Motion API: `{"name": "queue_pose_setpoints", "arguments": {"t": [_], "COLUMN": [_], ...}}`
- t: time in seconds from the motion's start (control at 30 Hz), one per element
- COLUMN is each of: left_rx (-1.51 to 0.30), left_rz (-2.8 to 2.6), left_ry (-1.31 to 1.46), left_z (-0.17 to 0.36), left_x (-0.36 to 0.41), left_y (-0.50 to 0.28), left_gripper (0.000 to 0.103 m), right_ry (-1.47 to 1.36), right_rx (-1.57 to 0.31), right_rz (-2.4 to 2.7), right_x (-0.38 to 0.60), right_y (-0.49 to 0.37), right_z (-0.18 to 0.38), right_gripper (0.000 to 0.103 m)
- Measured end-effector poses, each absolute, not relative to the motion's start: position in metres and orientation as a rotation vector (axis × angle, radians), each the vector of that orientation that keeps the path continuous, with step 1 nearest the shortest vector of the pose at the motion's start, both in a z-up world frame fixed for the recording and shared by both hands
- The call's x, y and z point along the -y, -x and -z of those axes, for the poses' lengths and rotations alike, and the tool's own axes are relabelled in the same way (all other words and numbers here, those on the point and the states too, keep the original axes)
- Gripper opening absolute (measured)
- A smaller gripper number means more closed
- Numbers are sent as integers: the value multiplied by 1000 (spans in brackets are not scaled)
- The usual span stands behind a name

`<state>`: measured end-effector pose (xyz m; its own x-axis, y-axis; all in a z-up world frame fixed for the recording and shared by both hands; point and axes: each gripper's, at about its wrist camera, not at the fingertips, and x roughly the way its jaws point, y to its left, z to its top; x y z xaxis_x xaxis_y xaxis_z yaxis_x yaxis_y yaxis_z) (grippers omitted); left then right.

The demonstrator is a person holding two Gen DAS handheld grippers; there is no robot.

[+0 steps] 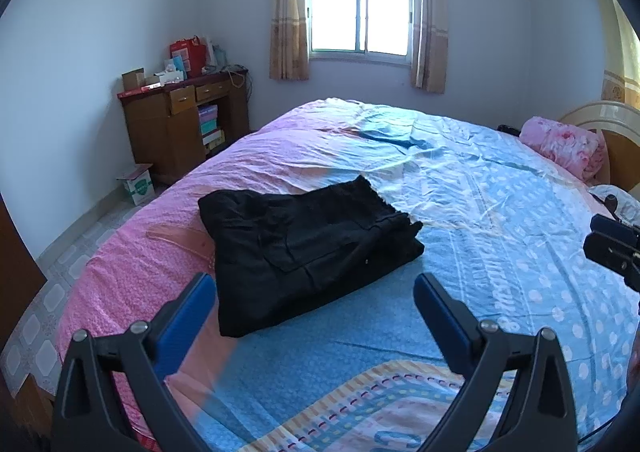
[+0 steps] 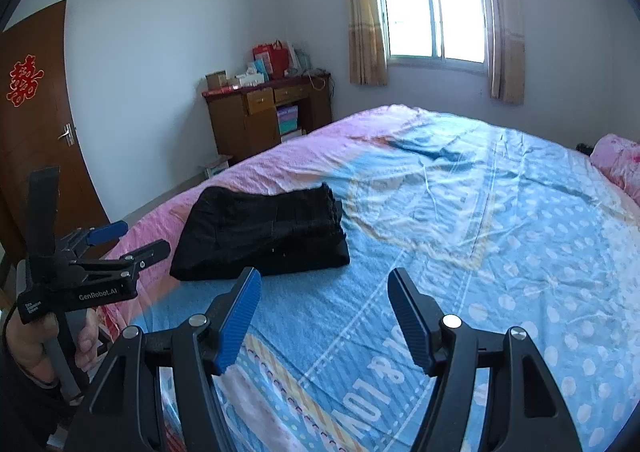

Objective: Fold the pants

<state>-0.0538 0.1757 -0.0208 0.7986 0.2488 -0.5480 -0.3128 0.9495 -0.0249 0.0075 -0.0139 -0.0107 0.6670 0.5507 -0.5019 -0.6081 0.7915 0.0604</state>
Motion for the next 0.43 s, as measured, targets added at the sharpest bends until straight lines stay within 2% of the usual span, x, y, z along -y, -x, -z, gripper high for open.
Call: {"name": "queue_pose_setpoints", "arguments": {"t": [0.43], "left_rx": [-547], "left_rz": [-298], "left_ry": [120], "left_z": [18], "left_x": [-175], "left_y": [64], "left_gripper": [103], "right_ry": [107], "right_rx": [-534], "right_rz": [-660], "right_x": [11], "right_y": [-6], "right_z": [15], "right_gripper": [68]}}
